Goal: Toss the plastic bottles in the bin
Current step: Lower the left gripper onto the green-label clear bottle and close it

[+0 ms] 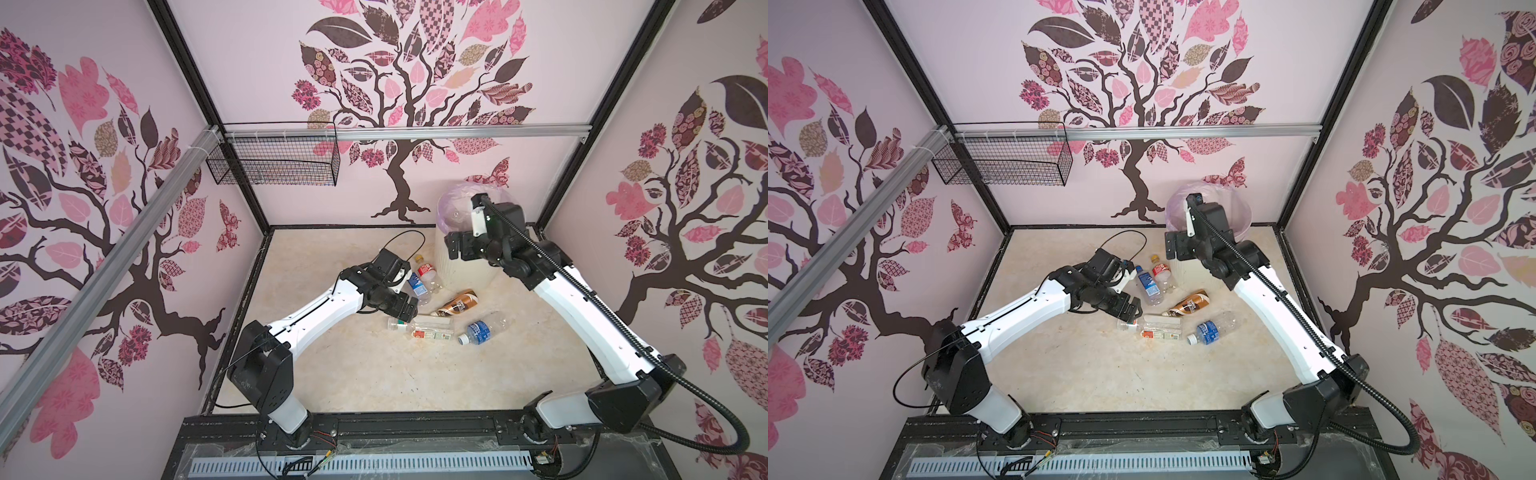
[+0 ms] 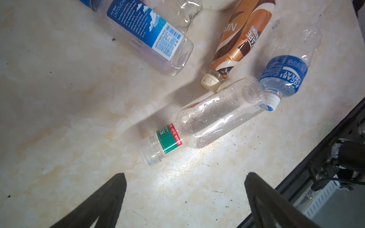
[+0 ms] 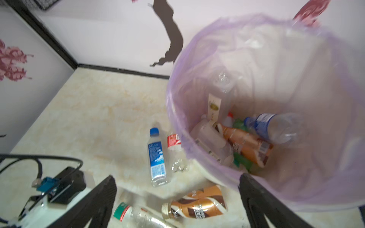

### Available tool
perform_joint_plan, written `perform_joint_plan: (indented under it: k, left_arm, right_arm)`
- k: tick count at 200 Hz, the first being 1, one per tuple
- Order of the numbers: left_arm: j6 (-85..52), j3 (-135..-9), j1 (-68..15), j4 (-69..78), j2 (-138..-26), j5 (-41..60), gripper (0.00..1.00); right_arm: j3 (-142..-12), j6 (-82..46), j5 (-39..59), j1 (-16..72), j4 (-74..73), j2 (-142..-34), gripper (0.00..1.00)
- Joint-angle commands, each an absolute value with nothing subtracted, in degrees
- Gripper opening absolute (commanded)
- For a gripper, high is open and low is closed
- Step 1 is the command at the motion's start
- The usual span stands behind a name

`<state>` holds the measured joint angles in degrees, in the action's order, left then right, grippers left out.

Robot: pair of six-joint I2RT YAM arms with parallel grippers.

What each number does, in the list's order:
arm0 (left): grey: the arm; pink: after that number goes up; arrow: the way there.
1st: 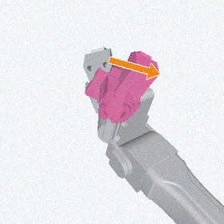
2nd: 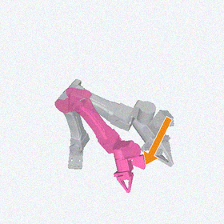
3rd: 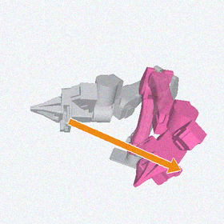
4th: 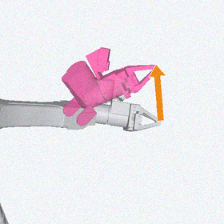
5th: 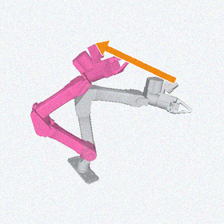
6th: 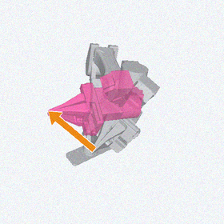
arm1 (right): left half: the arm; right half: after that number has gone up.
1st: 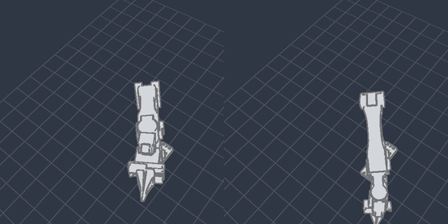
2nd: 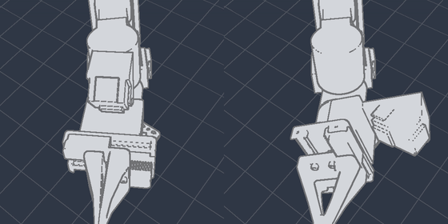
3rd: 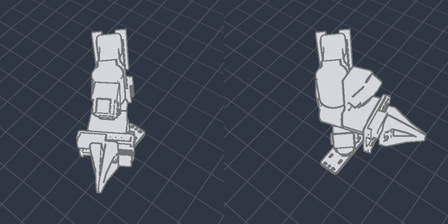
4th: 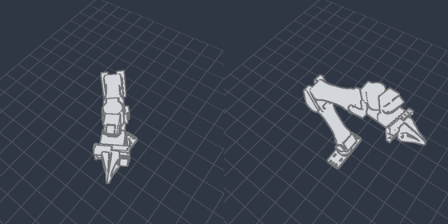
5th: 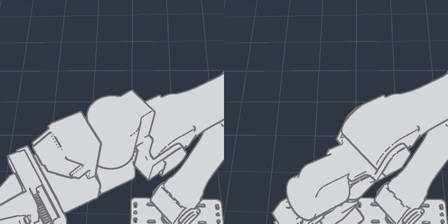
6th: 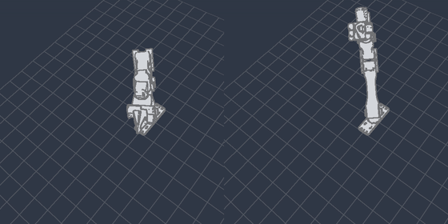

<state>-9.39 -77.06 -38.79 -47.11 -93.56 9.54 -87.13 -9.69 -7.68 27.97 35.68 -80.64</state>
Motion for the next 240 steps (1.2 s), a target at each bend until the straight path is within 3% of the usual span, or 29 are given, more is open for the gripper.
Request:
perform_joint_plan:
  k: [1, 50, 87, 132, 240]
  left_arm:
    - [-6.42, -79.42, -39.5, -48.14, -95.8, 8.15, 0.98]
    - [-3.73, -83.98, -45.5, -48.6, -102.54, 3.39, 0.98]
    - [-1.79, -85.86, -45.8, -46.77, -106.88, 3.96, 0.98]
    - [1.26, -87.12, -46.67, -43.81, -110.45, 5.54, 0.98]
    - [5.8, -89.7, -47.81, -44.88, -118.0, 8.22, 0.98]
  right_arm:
    - [-83.31, -12.38, -6.42, 27.41, 32.38, -75.2, 1.0]
    - [-82.02, -10.49, -11.58, 26.21, 35.2, -71.06, 1.0]
    - [-82.46, -11.6, -7.46, 19.07, 36.8, -66.13, 1.0]
    - [-84.26, -11.13, -9.68, 17.91, 37.99, -64.22, 1.0]
    - [-83.45, -14.01, -2.11, 13.93, 35.34, -63.7, 1.0]
